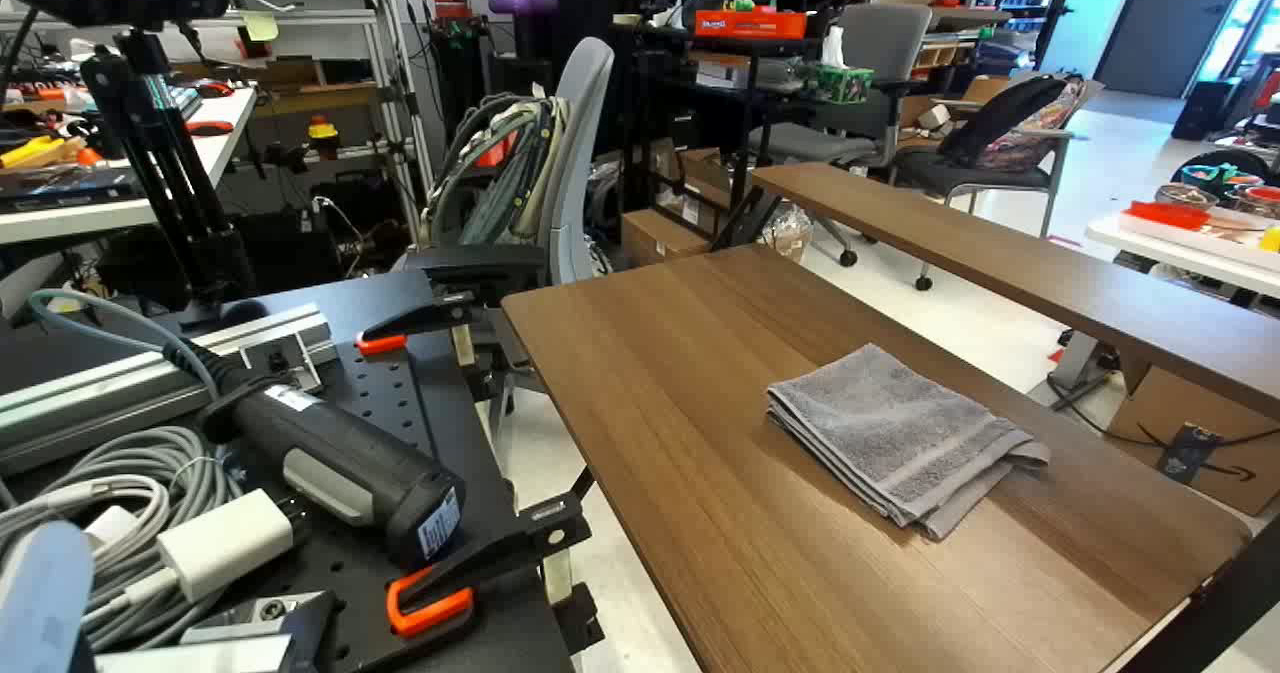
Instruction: Move the cloth
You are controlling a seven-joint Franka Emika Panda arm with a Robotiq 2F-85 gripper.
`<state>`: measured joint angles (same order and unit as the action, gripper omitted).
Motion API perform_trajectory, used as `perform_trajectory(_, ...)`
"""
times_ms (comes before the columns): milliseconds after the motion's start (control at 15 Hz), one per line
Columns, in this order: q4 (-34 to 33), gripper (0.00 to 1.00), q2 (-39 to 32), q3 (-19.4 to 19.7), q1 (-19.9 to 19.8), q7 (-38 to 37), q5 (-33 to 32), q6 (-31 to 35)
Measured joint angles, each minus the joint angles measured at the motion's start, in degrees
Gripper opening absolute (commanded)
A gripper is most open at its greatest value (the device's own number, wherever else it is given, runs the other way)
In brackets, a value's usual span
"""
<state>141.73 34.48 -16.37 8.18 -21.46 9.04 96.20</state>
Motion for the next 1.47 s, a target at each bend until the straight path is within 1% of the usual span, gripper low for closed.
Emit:
perform_trajectory(800, 0.0, 1.0, 0.0, 0.0, 0.0, 0.0, 0.0, 0.3)
perform_trajectory(933, 0.2, 1.0, -0.1, 0.3, -0.3, 0.0, 0.0, 2.9)
perform_trajectory(1133, 0.1, 1.0, -1.2, 1.9, -1.0, 0.1, 0.0, 8.8)
perform_trajectory(1467, -2.1, 1.0, -7.4, 6.0, -3.6, 2.4, 0.0, 18.8)
